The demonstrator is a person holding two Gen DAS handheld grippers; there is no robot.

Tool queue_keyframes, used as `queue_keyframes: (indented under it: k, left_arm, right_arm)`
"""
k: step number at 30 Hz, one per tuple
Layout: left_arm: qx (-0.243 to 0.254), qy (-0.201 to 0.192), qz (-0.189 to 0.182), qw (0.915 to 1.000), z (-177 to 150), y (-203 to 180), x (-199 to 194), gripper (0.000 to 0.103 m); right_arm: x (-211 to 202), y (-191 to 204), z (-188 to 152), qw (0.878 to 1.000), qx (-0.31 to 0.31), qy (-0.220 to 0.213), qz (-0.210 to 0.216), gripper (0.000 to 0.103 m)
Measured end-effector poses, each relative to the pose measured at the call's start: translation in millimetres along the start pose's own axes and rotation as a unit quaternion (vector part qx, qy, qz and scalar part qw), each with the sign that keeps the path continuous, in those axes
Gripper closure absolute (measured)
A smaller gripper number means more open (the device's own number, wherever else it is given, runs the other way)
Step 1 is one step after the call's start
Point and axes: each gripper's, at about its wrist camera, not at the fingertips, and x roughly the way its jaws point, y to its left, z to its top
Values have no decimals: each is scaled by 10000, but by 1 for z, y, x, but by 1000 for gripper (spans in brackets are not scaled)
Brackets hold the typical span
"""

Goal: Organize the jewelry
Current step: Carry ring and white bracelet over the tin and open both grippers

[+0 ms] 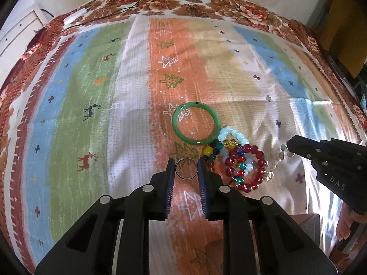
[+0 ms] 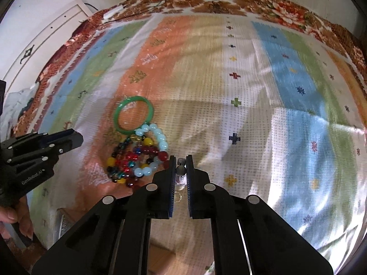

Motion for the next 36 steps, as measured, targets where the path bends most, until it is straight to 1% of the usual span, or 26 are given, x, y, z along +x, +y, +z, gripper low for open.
queue_keyframes:
  k: [4,9,14,21,24,36]
  left_arm:
    - [-26,-62,-12,10000,-3,-2,-8,84]
    - [68,-113,108,9999,-8,-9,-14,84]
    - [146,-245,105,9995,-12,-18,-29,84]
    - [174,-347,59,9992,-19,-26,-45,84]
    - [159,-378,44,9992,-24,-28,-50,84]
    - [285,-601,-121,9977,-49,-42,-81,84]
  right_arm:
    - [-12,7,0,9999,-84,-108,-62,93]
    - [-25,12,-3,9995,-196,-215,-153,93]
    - [-43,15,-8,9990,-232,-362,-127,93]
    - [-68,22,-16,9981,-265,-557,1,93]
    - [-77,26,-22,9975,-321,-633,-9,93]
    - [-119,36,-49,9947,-440,-903,235,93]
